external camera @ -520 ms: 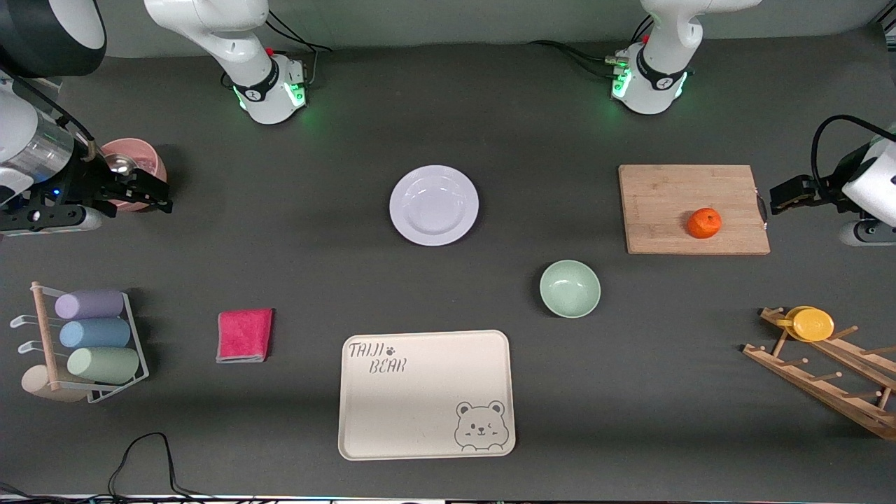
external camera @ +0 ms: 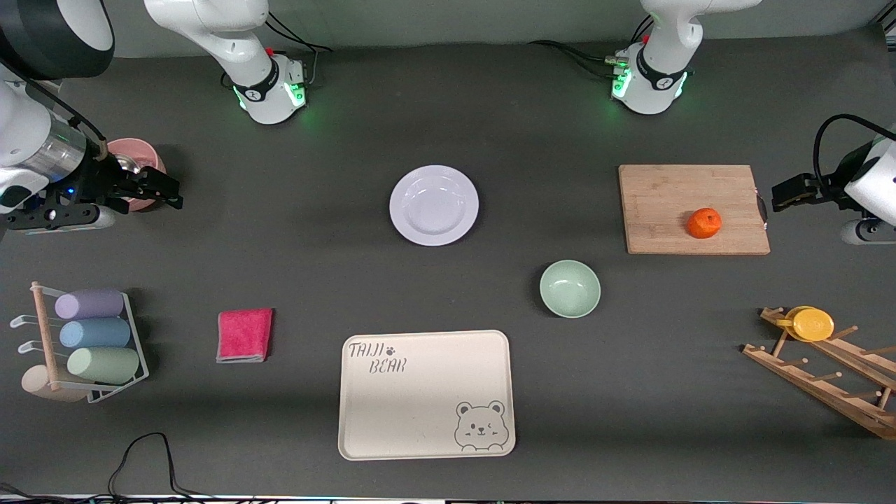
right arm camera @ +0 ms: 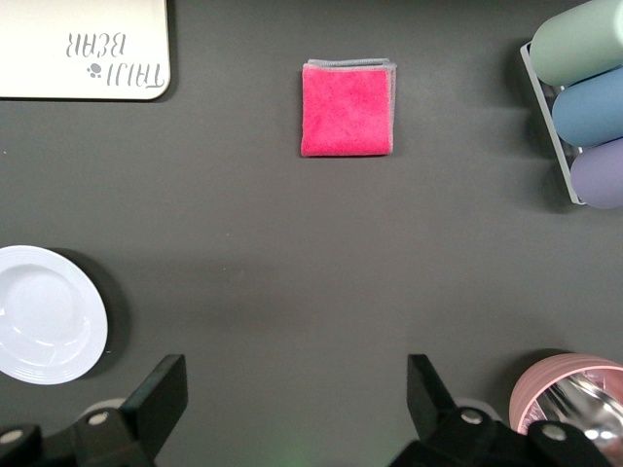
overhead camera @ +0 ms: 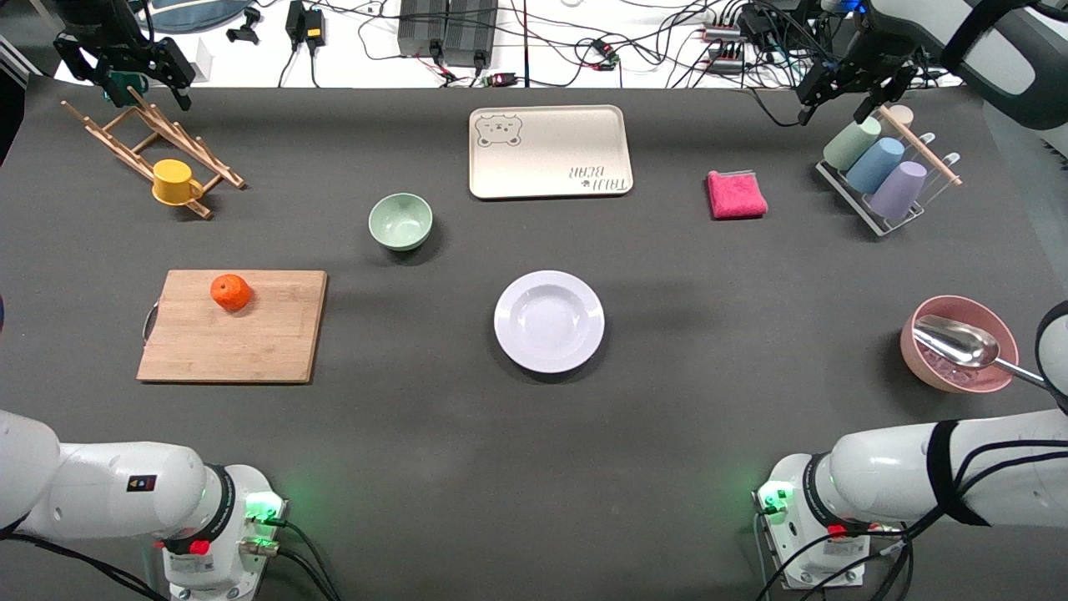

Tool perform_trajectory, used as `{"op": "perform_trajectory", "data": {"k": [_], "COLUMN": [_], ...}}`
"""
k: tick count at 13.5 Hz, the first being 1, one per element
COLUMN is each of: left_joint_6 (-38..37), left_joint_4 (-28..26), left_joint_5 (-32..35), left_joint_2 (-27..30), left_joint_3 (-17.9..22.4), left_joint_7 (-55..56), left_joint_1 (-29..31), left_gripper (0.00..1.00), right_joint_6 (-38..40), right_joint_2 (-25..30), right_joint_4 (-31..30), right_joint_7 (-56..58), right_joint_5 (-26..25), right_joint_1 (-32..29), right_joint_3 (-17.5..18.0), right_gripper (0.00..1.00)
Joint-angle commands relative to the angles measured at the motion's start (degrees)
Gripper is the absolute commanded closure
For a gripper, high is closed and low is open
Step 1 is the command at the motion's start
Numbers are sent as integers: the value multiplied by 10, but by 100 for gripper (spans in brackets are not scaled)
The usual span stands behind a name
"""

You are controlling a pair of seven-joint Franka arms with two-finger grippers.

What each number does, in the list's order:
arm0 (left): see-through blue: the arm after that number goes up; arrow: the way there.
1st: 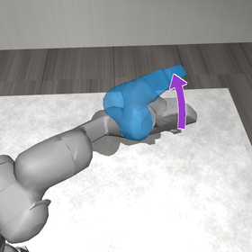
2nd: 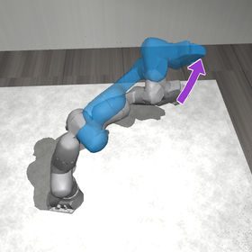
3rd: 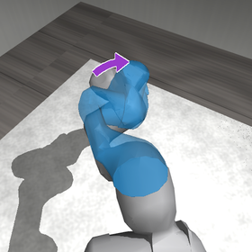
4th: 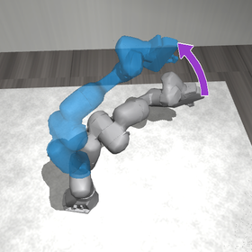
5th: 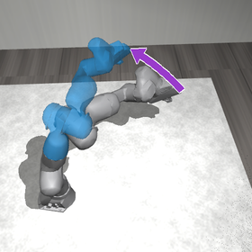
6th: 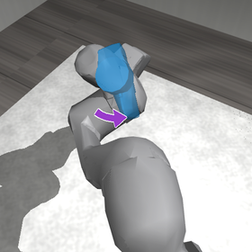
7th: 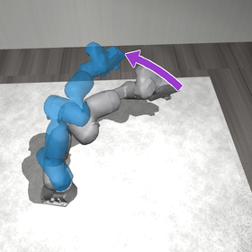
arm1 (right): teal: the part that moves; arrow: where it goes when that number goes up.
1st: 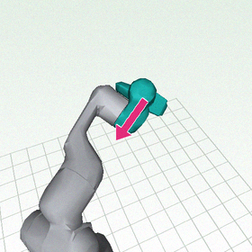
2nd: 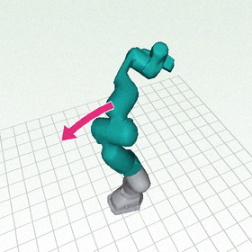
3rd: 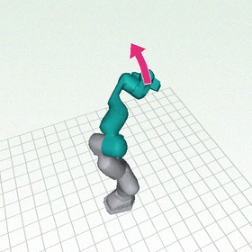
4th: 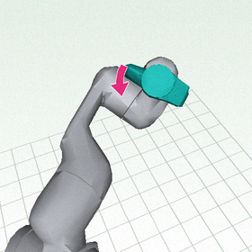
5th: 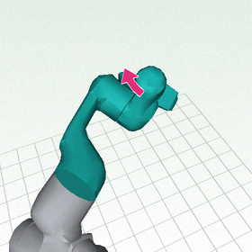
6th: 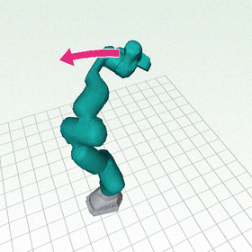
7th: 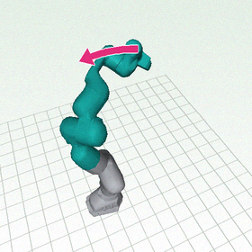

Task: Place orange and plate with both arms
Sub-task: 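Move the right gripper toward the white plate while the left gripper reaches the orange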

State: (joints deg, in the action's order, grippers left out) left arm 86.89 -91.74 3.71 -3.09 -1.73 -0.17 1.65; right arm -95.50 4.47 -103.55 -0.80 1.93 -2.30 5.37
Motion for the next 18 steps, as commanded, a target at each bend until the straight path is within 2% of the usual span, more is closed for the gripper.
{"op": "perform_trajectory", "data": {"k": [1, 3, 4, 7, 9, 11, 14, 16, 18], "left_joint_6": [-37, -50, -50, -15, -21, -29, -15, 35, 118], "left_joint_4": [9, -4, -36, -206, -258, -260, -278, -320, -383], "left_joint_5": [5, 5, 6, 6, 6, 5, 5, 5, 5], "left_joint_2": [-1, 18, 46, 197, 262, 264, 261, 260, 258], "left_joint_3": [5, 5, 6, 16, 16, 27, 28, 30, 45], "left_joint_7": [9, 8, 7, 5, 5, -2, -2, -6, -35], "left_joint_1": [-8, -4, -1, 1, 1, 2, 2, 3, 9], "left_gripper": [0, 0, 0, 0, 0, 0, 0, 0, 0], "right_joint_6": [-14, -14, -18, -80, -116, -117, -119, -121, -122], "right_joint_2": [16, 15, 14, 11, 8, 4, -13, -24, -36], "right_joint_4": [-14, -23, -33, -76, -96, -97, -119, -132, -145], "right_joint_7": [-15, -42, -50, -94, -125, -133, -132, -130, -119], "right_joint_5": [15, 78, 106, 151, 153, 175, 278, 340, 379], "right_joint_1": [-2, 3, 5, 48, 77, 78, 76, 76, 77], "right_joint_3": [4, 4, 4, 5, 5, 5, 0, 0, 0], "right_gripper": [0, 0, 0, 0, 0, 0, 0, 0, 0]}}
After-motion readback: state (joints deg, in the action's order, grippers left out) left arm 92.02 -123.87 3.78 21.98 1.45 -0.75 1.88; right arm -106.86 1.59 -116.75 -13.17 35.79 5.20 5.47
